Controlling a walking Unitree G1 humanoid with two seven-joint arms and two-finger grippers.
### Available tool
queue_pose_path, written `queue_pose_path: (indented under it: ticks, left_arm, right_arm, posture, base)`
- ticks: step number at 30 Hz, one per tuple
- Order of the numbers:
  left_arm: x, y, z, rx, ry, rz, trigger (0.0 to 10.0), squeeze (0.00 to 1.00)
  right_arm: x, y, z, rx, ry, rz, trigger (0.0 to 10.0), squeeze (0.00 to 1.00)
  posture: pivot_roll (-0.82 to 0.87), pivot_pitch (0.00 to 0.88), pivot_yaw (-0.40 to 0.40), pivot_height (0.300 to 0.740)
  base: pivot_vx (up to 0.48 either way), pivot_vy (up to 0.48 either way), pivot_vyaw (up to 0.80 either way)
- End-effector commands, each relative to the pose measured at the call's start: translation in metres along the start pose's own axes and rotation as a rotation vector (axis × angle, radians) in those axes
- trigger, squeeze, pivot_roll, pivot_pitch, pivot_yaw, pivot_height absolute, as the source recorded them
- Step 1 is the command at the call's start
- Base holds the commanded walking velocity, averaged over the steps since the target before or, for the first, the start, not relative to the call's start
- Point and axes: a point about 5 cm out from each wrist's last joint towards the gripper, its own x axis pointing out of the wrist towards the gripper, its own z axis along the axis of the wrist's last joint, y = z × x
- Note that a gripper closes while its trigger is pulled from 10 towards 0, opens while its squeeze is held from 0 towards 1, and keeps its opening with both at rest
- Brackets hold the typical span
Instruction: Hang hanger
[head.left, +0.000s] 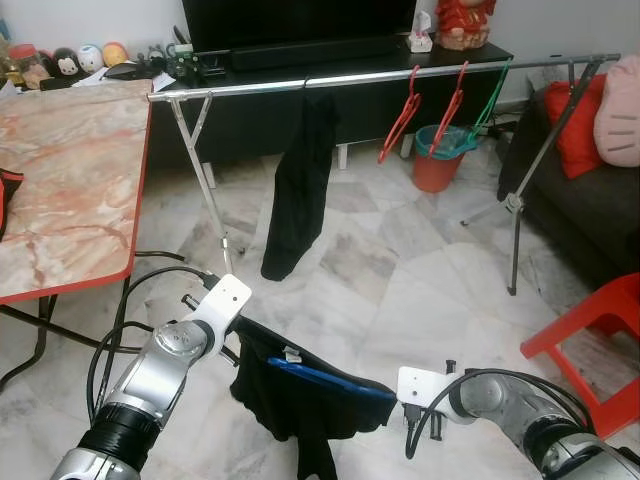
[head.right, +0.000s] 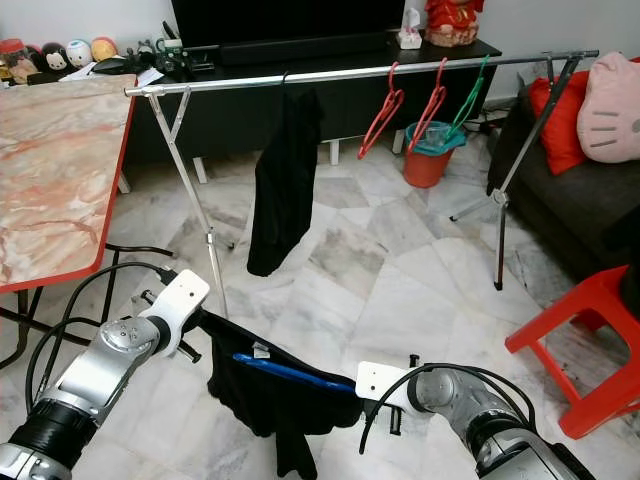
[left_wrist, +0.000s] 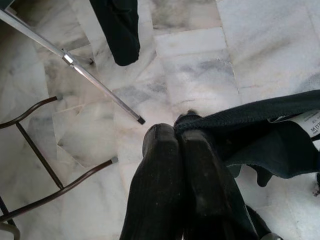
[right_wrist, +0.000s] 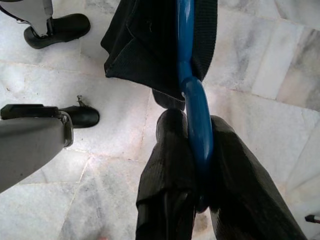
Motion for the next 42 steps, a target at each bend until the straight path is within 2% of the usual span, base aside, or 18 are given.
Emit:
queue_pose_path:
  ticks: [1, 27, 28, 30, 32, 42]
  left_arm:
    - [-0.004, 0.008, 0.005, 0.016, -0.012, 0.028, 10.0, 0.0]
    - [-0.004, 0.008, 0.005, 0.016, -0.012, 0.028, 10.0, 0.0]
    - [-0.004, 0.008, 0.005, 0.016, -0.008, 0.025, 10.0, 0.0]
    - [-0.002, -0.007, -0.013, 0.063, 0.072, -0.048, 10.0, 0.0]
    - [-0.001, -0.013, -0.021, 0.084, 0.107, -0.078, 10.0, 0.0]
    - [-0.001, -0.014, -0.023, 0.094, 0.115, -0.084, 10.0, 0.0]
  right_arm:
    - [-0.002, 0.0, -0.006, -0.001, 0.027, -0.001, 0.0, 0.0]
    - [-0.002, 0.0, -0.006, -0.001, 0.027, -0.001, 0.0, 0.0]
    - [-0.002, -0.001, -0.006, 0.0, 0.03, -0.003, 0.0, 0.0]
    - [-0.002, -0.007, 0.0, 0.04, -0.01, -0.06, 0.0, 0.0]
    - [-0.002, -0.009, 0.003, 0.057, -0.03, -0.084, 0.0, 0.0]
    - [-0.001, -0.009, 0.006, 0.068, -0.048, -0.078, 0.0, 0.0]
  posture:
    - [0.02, 0.0, -0.016, 0.74]
    - [0.02, 0.0, -0.016, 0.74]
    - [0.02, 0.0, -0.016, 0.74]
    - [0.02, 0.0, -0.013, 0.74]
    - [0.02, 0.0, -0.013, 0.74]
    - [0.02, 0.0, -0.013, 0.74]
  base:
    - [0.0, 0.0, 0.0]
    - [0.0, 0.0, 0.0]
    - [0.0, 0.0, 0.0]
    - [0.0, 0.0, 0.0]
    - [0.0, 0.0, 0.0]
    - [0.0, 0.0, 0.0]
